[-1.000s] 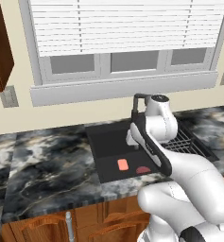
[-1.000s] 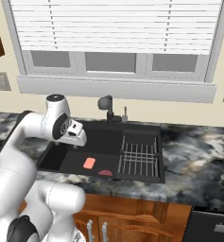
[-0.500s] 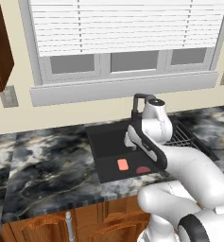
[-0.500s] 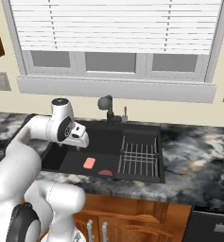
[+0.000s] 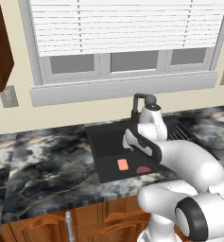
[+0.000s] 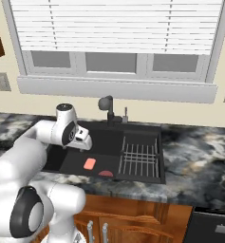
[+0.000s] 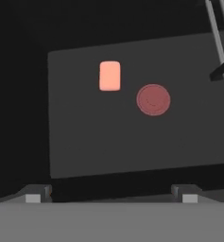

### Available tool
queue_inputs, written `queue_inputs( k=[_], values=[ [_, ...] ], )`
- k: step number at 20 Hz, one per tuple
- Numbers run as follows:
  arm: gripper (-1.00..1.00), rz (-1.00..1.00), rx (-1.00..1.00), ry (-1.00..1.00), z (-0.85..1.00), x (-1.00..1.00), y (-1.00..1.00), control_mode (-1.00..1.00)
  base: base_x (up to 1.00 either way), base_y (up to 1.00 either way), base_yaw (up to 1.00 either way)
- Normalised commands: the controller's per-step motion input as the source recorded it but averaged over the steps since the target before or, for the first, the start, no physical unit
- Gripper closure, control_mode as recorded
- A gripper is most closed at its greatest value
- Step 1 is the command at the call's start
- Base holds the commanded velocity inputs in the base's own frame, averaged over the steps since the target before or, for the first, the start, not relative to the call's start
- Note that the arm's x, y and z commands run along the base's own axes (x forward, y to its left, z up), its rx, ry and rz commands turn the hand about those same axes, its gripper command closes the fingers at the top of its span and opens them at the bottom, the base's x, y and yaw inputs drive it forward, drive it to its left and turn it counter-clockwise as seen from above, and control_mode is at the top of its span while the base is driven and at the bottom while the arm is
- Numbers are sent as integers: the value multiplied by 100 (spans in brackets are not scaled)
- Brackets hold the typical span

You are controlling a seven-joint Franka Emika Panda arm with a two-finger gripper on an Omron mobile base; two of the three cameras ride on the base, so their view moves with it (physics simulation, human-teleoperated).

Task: Pick up the bar soap and soap dispenser from the sink, and place them back in the cabinet, and close the cabinet door.

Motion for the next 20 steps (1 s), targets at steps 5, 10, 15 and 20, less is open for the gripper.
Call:
queue_inputs(
  k=[5,10,15,20],
  values=[
    [-100,0,0,0,-24,31,0,-100,0,0,0],
    [-100,0,0,0,-25,26,0,-100,0,0,0],
    [-100,0,0,0,-28,27,0,-100,0,0,0],
    [-100,0,0,0,-24,28,0,-100,0,0,0]
  ],
)
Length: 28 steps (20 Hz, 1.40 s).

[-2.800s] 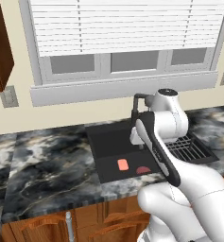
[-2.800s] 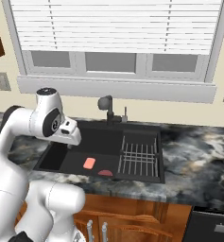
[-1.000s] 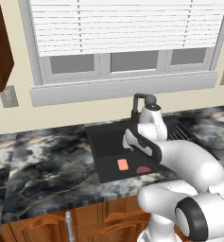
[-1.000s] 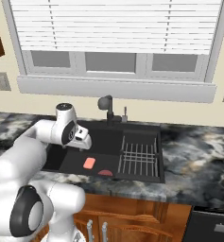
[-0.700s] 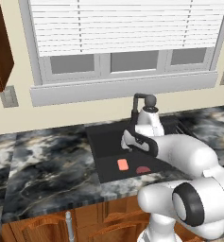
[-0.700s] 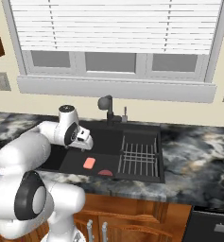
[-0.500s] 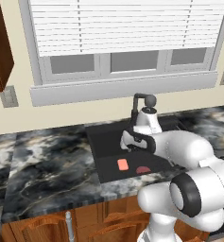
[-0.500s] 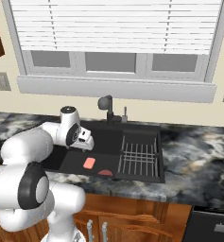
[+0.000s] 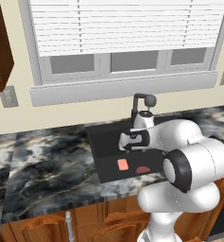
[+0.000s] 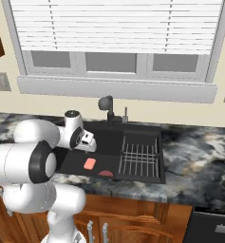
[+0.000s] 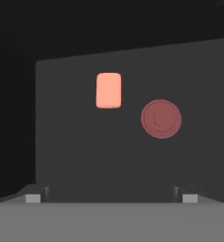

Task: Pick up the bar soap and soap dispenser from the sink, and place them back in the cabinet, and close the cabinet door.

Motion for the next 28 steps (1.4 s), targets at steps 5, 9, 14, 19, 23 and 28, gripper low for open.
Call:
queue_inputs(
  k=[5,9,14,19,23,28],
  values=[
    [-100,0,0,0,-23,33,0,-100,0,0,0],
    [-100,0,0,0,-23,33,0,-100,0,0,0],
    [-100,0,0,0,-21,27,0,-100,0,0,0],
    [-100,0,0,0,-24,29,0,-100,0,0,0],
    [-100,0,0,0,-26,27,0,-100,0,0,0],
    [-100,0,0,0,-27,29,0,-100,0,0,0]
  ],
)
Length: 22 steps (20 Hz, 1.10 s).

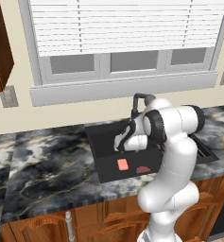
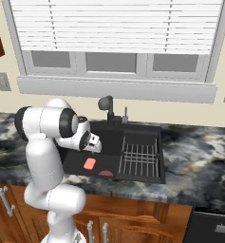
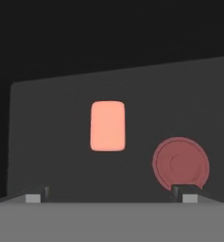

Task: Pick up the bar soap and soap dispenser from the sink, and place them back in the cabinet, and close the cabinet door.

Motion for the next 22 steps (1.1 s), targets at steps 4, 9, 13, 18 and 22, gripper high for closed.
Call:
queue_inputs(
  k=[4,9,13,18,22],
  values=[
    [-100,0,0,0,-27,29,0,-100,0,0,0],
    [-100,0,0,0,-24,26,0,-100,0,0,0],
    [-100,0,0,0,-24,12,0,-100,0,0,0],
    [-100,0,0,0,-25,4,0,-100,0,0,0],
    [-100,0,0,0,-25,7,0,-100,0,0,0]
  ],
)
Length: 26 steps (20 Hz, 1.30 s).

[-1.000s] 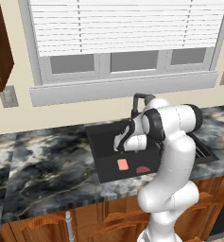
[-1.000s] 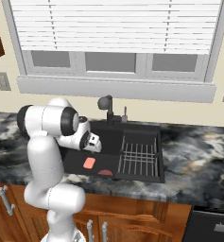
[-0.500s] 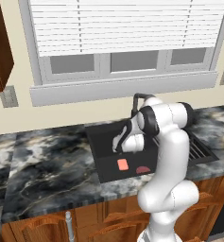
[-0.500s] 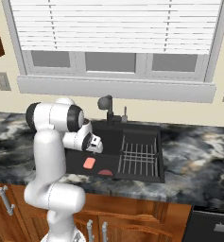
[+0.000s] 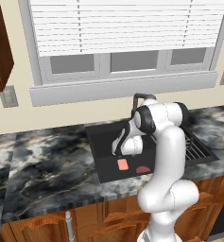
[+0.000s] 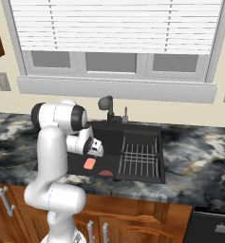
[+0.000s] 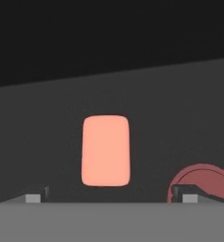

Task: Pick up the bar soap and soap dispenser from the sink, and place them back in the cabinet, and close the cabinet door.

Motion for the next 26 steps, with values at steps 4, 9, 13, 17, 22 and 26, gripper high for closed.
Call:
queue_inputs(
  k=[4,9,13,17,22,26],
  values=[
    [-100,0,0,0,-23,3,0,-100,0,0,0],
    [-100,0,0,0,-20,0,0,-100,0,0,0],
    [-100,0,0,0,-17,0,0,-100,0,0,0],
    [-100,0,0,1,-15,0,0,-100,0,0,0],
    [-100,0,0,0,-12,0,1,-100,0,0,0],
    [-100,0,0,1,-11,2,6,-100,0,0,0]
  ],
)
